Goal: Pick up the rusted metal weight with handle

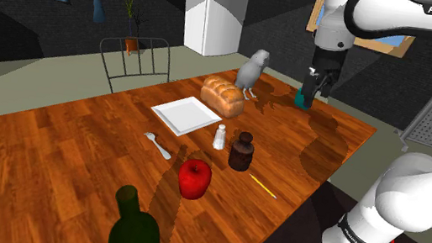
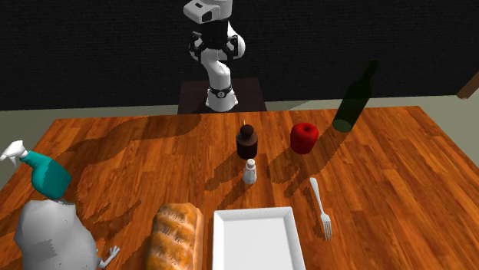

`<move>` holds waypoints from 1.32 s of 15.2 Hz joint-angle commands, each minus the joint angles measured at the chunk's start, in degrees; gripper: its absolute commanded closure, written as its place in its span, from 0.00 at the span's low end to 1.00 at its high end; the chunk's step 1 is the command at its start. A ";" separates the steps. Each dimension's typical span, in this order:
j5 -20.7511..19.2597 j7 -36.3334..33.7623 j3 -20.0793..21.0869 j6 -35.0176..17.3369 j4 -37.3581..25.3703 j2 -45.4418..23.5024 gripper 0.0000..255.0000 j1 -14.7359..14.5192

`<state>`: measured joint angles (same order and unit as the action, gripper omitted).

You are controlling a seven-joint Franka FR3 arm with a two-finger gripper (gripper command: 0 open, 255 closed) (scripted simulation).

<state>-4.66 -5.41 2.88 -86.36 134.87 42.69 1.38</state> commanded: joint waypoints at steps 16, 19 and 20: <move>3.52 -14.66 9.85 -25.29 3.45 -22.23 0.00 -1.80; 3.01 -16.88 11.06 -29.08 3.01 -26.57 0.00 -1.86; 2.93 -17.00 11.11 -29.90 3.49 -26.93 0.00 -1.85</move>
<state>-1.65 -22.04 13.81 -115.27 138.03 16.38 -0.44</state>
